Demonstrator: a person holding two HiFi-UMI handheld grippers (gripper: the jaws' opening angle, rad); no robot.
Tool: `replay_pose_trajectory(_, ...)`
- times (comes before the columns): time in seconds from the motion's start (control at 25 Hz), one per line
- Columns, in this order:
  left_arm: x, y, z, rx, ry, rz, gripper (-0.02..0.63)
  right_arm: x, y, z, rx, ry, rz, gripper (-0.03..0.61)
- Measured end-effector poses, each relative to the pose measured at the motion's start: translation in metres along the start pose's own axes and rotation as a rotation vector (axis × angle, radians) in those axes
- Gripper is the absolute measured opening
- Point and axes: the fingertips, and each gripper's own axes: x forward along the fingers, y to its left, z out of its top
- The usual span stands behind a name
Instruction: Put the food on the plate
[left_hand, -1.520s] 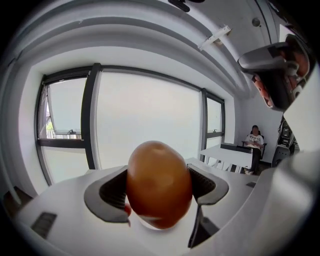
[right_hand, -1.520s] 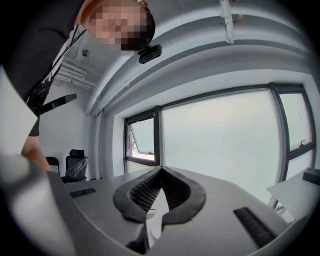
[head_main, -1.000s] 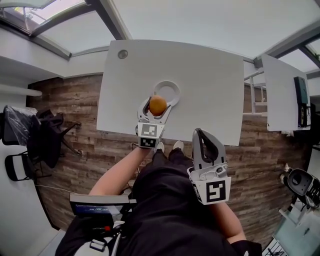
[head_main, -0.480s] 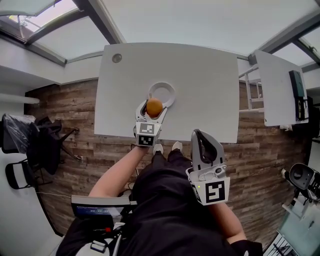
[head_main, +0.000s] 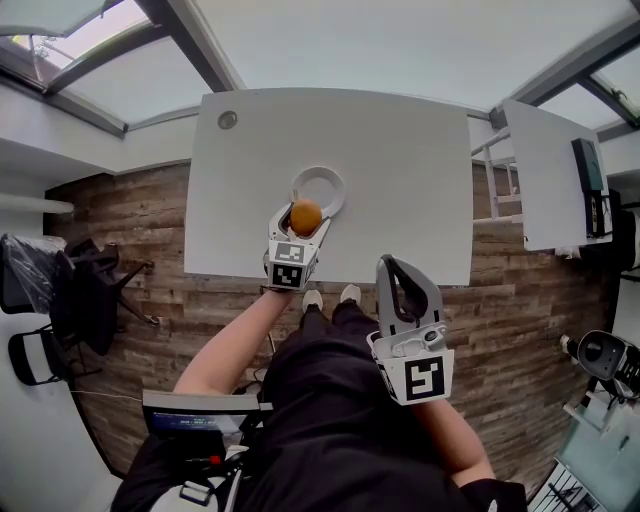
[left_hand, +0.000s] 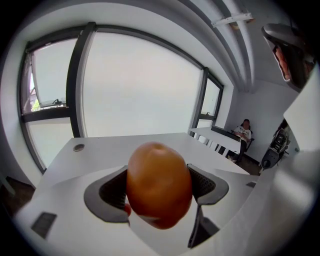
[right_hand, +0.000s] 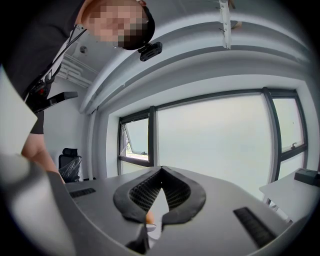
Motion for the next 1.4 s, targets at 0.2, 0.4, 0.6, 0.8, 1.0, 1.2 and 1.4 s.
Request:
replay_pose_trajectory(0.2,0.007,0.006,-0.006,-0.005,0.037,0.01,0.344,0.0,-0.002,-0.002,-0.006,0.011,-0.006,-0.003)
replay_pose_trajectory(0.4,0.019,0.015,-0.007,-0.025,0.032,0.006,0.344,0.002,-0.005,-0.003,-0.049,0.013,0.001,-0.003)
replay_pose_trajectory(0.6,0.034,0.021,-0.008,-0.025,0.043,0.013,0.344,0.005,-0.017,0.001,-0.01,0.021,-0.025,-0.003)
replay_pose_trajectory(0.8,0.044,0.024,-0.018,-0.006,0.089,0.007,0.344,0.009,-0.022,0.005,0.0,0.024,-0.039,-0.003)
replay_pose_trajectory(1.0,0.052,0.031,-0.018,-0.025,0.09,0.013,0.344,0.013,-0.019,-0.002,0.002,0.039,-0.029,-0.003)
replay_pose_trajectory(1.2,0.057,0.04,-0.026,0.007,0.108,0.027,0.344,0.012,-0.022,-0.003,0.004,0.046,-0.043,-0.003)
replay_pose_trajectory(1.4,0.065,0.04,-0.037,0.016,0.159,0.017,0.344,0.015,-0.024,-0.002,-0.039,0.034,-0.039,-0.003)
